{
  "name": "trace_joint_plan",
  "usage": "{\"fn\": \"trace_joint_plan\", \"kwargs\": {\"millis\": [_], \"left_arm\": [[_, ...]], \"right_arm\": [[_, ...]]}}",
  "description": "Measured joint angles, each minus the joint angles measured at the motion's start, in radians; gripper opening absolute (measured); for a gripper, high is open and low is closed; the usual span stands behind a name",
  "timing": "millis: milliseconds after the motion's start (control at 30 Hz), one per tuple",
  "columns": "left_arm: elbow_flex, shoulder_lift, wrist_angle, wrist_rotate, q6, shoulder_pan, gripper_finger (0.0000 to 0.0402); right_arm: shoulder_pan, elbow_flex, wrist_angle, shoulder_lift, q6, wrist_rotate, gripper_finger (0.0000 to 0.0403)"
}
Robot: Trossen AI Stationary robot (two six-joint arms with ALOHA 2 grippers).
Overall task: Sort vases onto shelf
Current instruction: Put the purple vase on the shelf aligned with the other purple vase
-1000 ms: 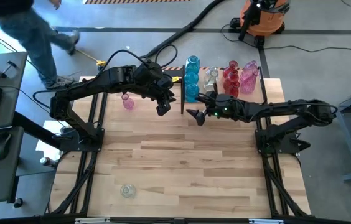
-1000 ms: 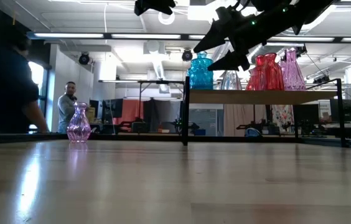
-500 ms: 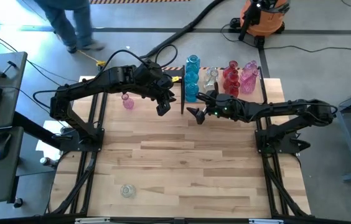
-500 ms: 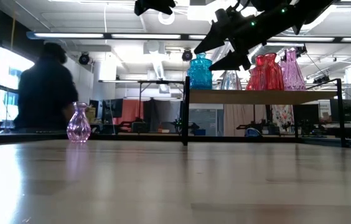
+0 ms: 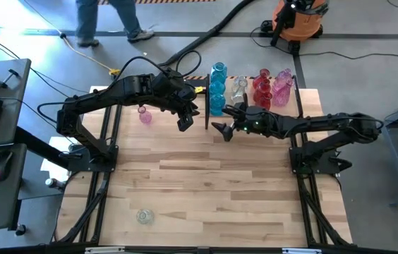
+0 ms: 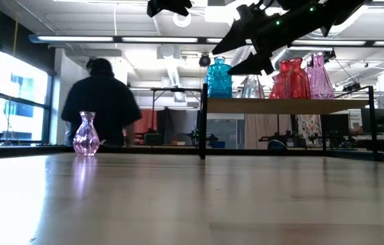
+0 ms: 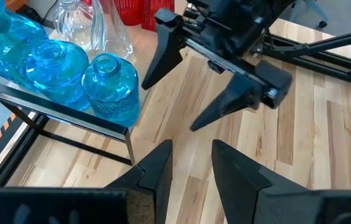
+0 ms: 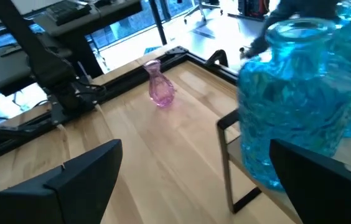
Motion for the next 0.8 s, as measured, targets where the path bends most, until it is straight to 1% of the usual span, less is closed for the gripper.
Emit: {"fn": "trace_joint_plan", "kwargs": {"millis": [267, 600, 800], "left_arm": [[0.000, 0.000, 0.000, 0.000, 0.000, 0.000, 0.0104], [0.000, 0.000, 0.000, 0.000, 0.000, 0.000, 0.0104], [0.000, 0.000, 0.000, 0.000, 0.000, 0.000, 0.0104]], "right_arm": [[0.018, 0.000, -0.008, -0.073, 0.003, -0.004, 0.0398], [0.018, 0.000, -0.088, -0.270, 0.000, -0.003, 0.0398], [0.018, 0.000, -0.092, -0.343, 0.000, -0.003, 0.0398]]}}
